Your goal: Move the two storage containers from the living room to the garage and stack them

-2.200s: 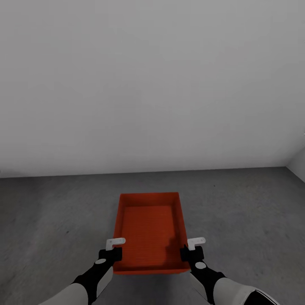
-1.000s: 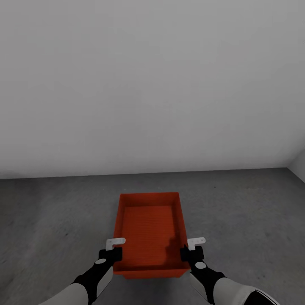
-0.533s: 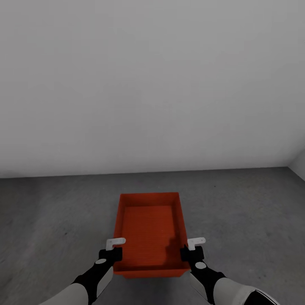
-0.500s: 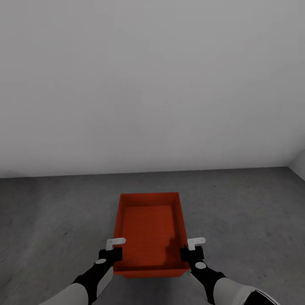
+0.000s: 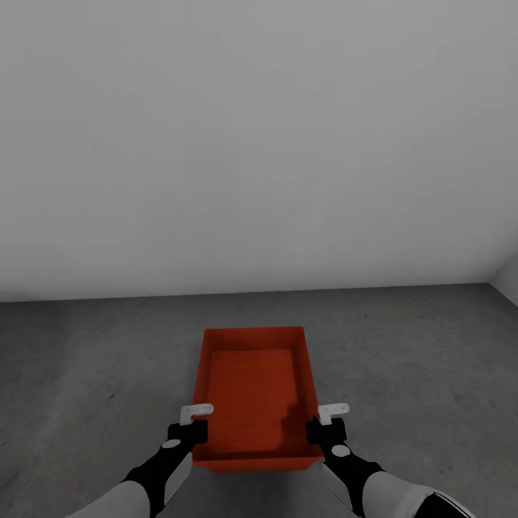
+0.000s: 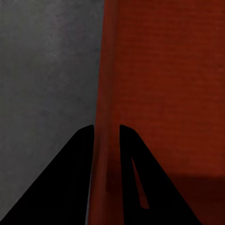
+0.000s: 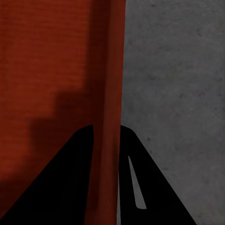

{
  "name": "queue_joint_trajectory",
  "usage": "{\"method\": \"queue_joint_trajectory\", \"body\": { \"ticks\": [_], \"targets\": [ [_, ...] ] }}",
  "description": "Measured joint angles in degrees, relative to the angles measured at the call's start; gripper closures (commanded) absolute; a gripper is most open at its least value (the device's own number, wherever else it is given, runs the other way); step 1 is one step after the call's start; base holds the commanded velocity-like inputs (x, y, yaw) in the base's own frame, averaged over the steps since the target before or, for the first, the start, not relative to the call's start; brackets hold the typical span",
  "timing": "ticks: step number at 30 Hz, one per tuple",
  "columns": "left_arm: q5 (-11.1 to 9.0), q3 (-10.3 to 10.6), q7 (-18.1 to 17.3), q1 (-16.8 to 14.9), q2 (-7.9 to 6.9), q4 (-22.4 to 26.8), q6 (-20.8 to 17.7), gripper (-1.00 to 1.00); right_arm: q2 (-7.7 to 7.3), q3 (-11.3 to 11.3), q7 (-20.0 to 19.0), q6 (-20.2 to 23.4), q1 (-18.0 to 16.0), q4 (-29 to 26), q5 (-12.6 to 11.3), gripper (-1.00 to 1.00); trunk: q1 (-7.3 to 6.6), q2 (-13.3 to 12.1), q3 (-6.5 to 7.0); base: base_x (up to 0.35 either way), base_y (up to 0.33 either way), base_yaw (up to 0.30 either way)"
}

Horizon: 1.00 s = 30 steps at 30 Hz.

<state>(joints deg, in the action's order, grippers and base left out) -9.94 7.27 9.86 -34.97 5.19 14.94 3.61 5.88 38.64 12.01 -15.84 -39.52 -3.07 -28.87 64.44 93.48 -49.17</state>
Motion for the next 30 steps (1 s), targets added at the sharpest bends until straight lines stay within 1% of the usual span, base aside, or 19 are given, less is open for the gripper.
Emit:
{"method": "queue_joint_trajectory", "body": {
  "ticks": [11, 18, 30],
  "targets": [
    [-0.01, 0.01, 0.04, 0.0, 0.03, -0.01, -0.04, 1.0, -0.03, -0.07, -0.03, 0.06, 0.0, 0.0, 0.14, 1.0, 0.0, 0.0, 0.0, 0.0, 0.0, 0.0],
    [0.02, -0.06, 0.04, 0.0, 0.05, -0.06, 0.03, 1.0, -0.05, -0.04, -0.03, 0.06, 0.01, -0.03, 0.15, 1.0, -0.01, 0.0, 0.0, 0.09, 0.0, 0.0],
    [0.03, -0.08, -0.03, 0.01, 0.01, -0.06, 0.07, 1.0, 0.01, 0.05, 0.0, 0.0, 0.0, 0.02, -0.02, 1.0, 0.0, 0.0, 0.0, 0.007, 0.0, 0.0]
  ]
}}
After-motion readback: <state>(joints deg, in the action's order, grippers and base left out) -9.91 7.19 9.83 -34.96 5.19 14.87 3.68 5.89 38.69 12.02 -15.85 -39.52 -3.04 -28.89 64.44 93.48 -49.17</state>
